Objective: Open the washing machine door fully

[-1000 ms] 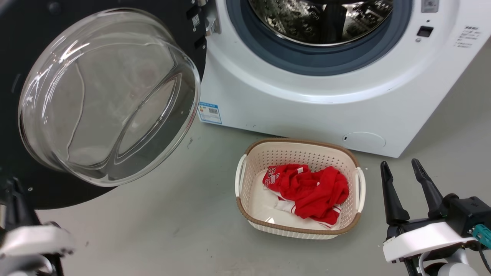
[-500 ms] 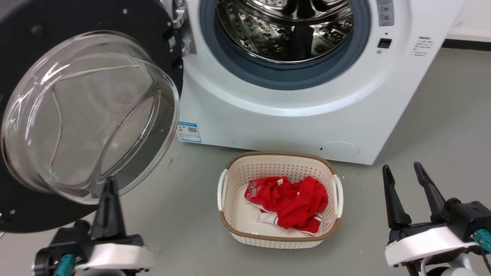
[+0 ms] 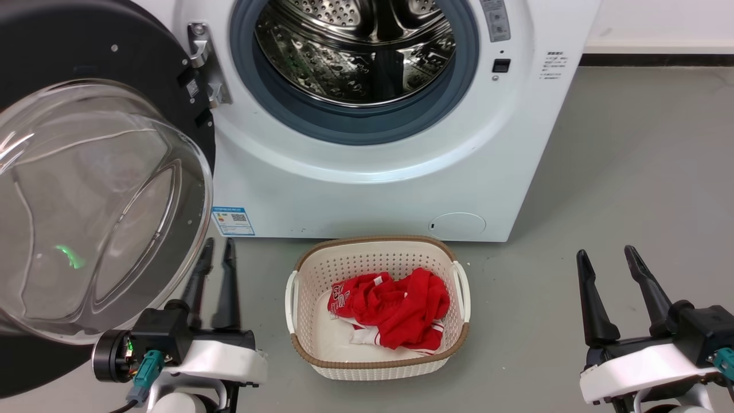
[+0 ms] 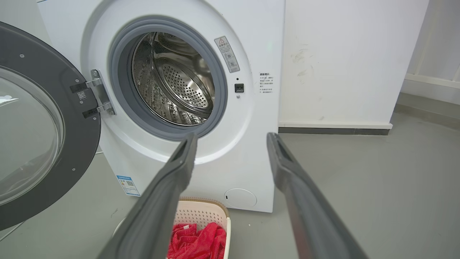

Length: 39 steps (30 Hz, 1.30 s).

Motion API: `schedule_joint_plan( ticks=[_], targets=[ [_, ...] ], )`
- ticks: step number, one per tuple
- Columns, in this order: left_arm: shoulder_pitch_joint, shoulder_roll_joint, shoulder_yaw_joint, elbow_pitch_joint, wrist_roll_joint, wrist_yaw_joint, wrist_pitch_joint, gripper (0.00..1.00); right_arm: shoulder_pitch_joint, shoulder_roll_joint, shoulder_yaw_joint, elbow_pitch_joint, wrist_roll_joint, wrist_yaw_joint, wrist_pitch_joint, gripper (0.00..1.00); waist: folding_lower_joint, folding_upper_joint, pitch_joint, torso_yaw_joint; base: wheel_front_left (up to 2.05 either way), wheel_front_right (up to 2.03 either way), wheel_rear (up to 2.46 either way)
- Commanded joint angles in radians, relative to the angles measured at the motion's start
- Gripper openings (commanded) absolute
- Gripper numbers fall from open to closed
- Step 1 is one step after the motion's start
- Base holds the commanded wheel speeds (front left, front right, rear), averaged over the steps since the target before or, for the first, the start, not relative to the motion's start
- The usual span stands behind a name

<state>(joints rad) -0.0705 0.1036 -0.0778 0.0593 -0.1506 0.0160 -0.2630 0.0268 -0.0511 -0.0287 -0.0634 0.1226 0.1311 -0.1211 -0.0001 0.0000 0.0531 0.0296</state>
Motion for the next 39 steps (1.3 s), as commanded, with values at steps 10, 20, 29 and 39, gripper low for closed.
schedule_joint_plan(
  ticks=[10, 20, 29, 39],
  targets=[
    [-0.022, 0.006, -0.007, 0.001, 0.041, 0.016, -0.002, 1.0, 0.005, 0.002, 0.003, -0.015, -0.006, -0.001, 0.005, 1.0, 0.0001, 0.0, 0.007, -0.021, 0.0, 0.0, 0.0],
    [-0.02, -0.005, 0.0, -0.012, 0.052, 0.029, -0.002, 1.0, 0.0, 0.002, 0.003, -0.007, -0.003, -0.001, 0.003, 1.0, 0.0001, 0.0, 0.008, -0.021, 0.0, 0.0, 0.0],
    [-0.008, -0.007, 0.003, -0.006, 0.058, 0.029, -0.002, 1.0, -0.002, 0.002, 0.006, 0.001, 0.006, -0.001, 0.0, 1.0, 0.0001, 0.0, 0.007, -0.023, 0.0, 0.0, 0.0],
    [-0.013, -0.008, 0.004, 0.011, 0.05, 0.028, 0.001, 0.0, 0.002, 0.0, 0.009, 0.013, 0.01, 0.0, -0.001, 0.0, 0.0001, 0.0, 0.008, -0.027, 0.0, 0.0, 0.0]
  ],
)
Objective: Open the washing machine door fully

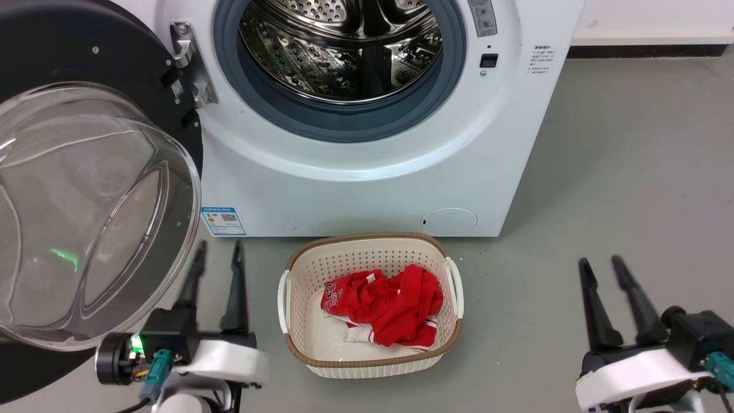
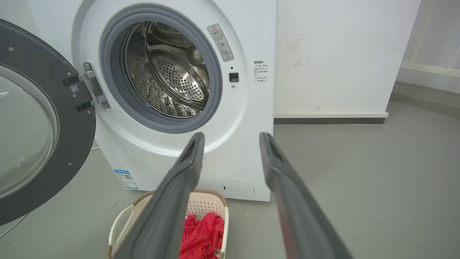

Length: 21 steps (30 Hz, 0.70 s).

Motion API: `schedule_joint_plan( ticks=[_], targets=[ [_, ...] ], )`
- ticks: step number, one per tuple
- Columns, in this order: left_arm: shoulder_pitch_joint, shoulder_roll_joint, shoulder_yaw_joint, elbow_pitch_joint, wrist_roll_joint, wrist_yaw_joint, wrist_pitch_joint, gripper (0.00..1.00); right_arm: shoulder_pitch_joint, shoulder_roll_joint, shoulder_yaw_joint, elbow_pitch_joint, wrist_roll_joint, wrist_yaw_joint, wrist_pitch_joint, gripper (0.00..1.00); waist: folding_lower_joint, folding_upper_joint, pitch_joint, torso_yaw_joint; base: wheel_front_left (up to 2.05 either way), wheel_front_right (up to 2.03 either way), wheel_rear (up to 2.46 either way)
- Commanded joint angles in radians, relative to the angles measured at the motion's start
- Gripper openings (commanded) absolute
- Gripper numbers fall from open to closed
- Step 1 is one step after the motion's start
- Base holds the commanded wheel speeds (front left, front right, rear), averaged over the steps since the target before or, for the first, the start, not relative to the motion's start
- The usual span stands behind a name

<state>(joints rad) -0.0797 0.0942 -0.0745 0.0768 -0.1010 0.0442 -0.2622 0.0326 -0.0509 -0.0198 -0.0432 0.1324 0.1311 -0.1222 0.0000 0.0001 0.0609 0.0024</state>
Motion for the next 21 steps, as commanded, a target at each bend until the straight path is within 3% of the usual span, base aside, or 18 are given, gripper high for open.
schedule_joint_plan(
  ticks=[1, 21],
  targets=[
    [0.001, 0.0, 0.0, 0.003, -0.001, 0.0, 0.001, 0.0, 0.001, 0.0, 0.001, 0.002, 0.001, 0.0, 0.0, 0.0, 0.0, -0.0001, 0.0, 0.0, 0.0, 0.0, 0.0],
    [-0.007, -0.012, 0.049, 0.05, -0.378, -0.044, 0.098, 0.0, -0.032, -0.022, 0.006, 0.074, 0.396, 0.0, 0.035, 0.0, 0.0, -0.0001, -0.009, 0.0, 0.0, 0.0, 0.0]
  ],
)
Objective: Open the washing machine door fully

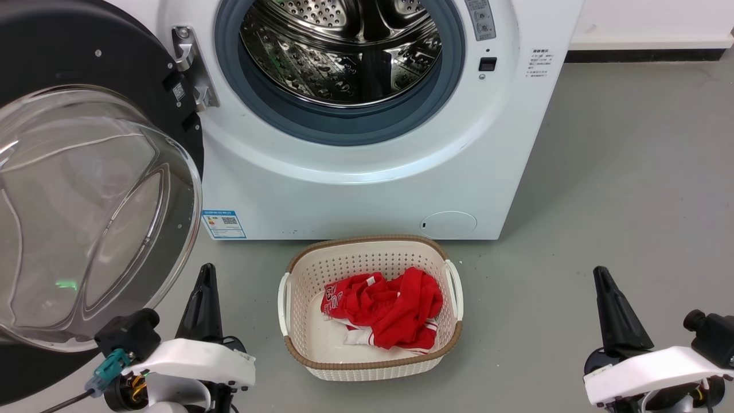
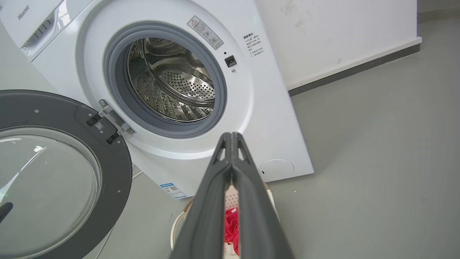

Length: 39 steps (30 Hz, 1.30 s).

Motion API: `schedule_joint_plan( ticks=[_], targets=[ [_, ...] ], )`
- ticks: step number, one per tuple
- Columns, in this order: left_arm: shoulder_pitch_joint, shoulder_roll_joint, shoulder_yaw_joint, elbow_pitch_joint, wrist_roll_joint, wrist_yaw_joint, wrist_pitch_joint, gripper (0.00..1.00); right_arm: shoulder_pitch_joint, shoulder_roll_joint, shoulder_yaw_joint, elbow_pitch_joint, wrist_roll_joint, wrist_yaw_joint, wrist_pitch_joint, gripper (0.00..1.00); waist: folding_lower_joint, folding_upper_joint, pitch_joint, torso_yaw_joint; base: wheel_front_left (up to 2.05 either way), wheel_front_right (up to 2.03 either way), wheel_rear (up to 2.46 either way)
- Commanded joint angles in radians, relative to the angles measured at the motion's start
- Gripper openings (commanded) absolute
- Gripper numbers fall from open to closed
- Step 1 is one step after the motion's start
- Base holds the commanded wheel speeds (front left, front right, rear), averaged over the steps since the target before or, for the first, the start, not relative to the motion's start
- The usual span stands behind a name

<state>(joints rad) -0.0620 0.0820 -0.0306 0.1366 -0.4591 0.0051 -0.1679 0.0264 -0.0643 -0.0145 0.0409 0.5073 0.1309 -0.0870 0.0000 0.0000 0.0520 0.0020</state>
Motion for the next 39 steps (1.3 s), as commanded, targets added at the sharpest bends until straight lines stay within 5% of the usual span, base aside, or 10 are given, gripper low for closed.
schedule_joint_plan(
  ticks=[1, 39],
  targets=[
    [-0.025, -0.001, 0.007, -0.009, -0.037, -0.007, 0.007, 0.0, -0.027, -0.009, 0.001, -0.006, 0.038, 0.0, 0.002, 0.0, 0.0, 0.0, 0.0, 0.0, 0.0, 0.0, 0.0],
    [-0.039, -0.016, 0.077, 0.049, -0.594, -0.073, 0.146, 0.0, -0.082, -0.022, -0.018, 0.096, 0.598, 0.0, 0.076, 0.0, 0.0, 0.0, -0.019, -0.001, 0.0, 0.0, 0.0]
  ],
)
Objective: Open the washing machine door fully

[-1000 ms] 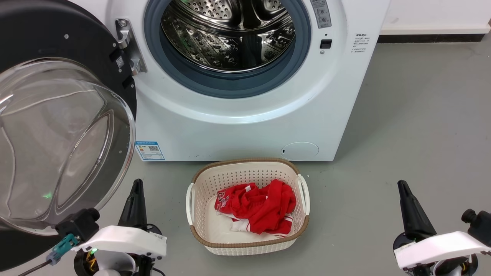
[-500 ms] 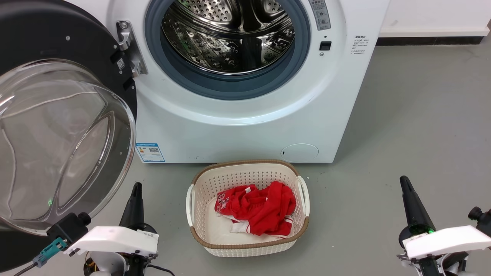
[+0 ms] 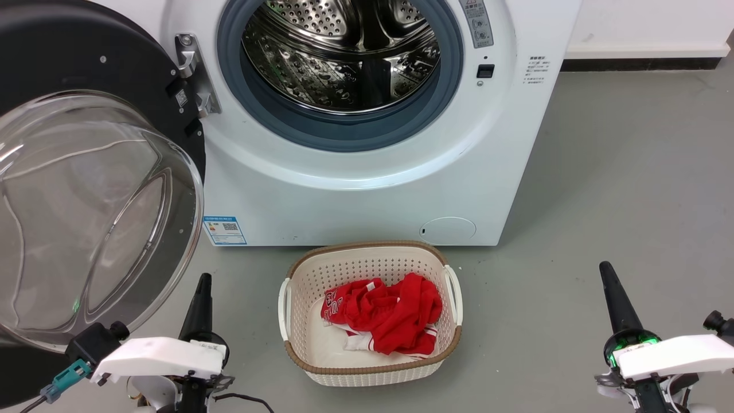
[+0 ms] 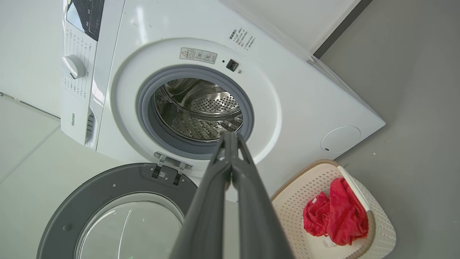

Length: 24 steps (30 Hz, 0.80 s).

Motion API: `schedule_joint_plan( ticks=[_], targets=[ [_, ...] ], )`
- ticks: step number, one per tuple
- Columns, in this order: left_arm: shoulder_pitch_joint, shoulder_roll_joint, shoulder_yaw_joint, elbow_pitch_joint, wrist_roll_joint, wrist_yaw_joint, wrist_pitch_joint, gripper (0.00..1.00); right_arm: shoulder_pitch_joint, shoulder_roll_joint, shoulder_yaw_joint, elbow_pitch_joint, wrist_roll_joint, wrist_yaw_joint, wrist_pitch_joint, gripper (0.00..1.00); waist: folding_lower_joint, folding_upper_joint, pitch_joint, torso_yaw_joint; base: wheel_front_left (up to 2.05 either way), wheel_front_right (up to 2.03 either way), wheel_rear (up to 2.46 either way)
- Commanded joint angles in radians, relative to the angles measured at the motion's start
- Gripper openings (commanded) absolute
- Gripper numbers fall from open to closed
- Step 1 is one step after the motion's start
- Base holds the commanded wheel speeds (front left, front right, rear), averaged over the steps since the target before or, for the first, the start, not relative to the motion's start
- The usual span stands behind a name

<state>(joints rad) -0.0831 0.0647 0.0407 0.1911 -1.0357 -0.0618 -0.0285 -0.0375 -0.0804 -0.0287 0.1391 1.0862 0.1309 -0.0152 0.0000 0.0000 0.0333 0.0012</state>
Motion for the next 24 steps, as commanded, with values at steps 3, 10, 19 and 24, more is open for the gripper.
schedule_joint_plan(
  ticks=[3, 10, 19, 24],
  targets=[
    [-0.019, 0.001, 0.01, -0.002, -0.051, -0.01, 0.014, 0.0, -0.022, -0.006, -0.005, 0.004, 0.053, 0.0, 0.009, 0.0, 0.0, 0.0, -0.002, 0.0, 0.0, 0.0, 0.0],
    [-0.021, -0.001, 0.018, 0.005, -0.116, -0.018, 0.03, 0.0, -0.029, -0.006, -0.009, 0.016, 0.115, 0.0, 0.019, 0.0, 0.0, 0.0, -0.004, 0.0, 0.0, 0.0, 0.0],
    [-0.024, -0.004, 0.029, 0.015, -0.206, -0.03, 0.053, 0.0, -0.037, -0.006, -0.016, 0.034, 0.204, 0.0, 0.034, 0.0, 0.0, 0.0, -0.009, 0.0, 0.0, 0.0, 0.0],
    [-0.026, -0.006, 0.038, 0.022, -0.271, -0.037, 0.069, 0.0, -0.045, -0.005, -0.021, 0.046, 0.267, 0.0, 0.045, 0.0, 0.0, 0.0, -0.012, 0.0, 0.0, 0.0, 0.0]
  ],
)
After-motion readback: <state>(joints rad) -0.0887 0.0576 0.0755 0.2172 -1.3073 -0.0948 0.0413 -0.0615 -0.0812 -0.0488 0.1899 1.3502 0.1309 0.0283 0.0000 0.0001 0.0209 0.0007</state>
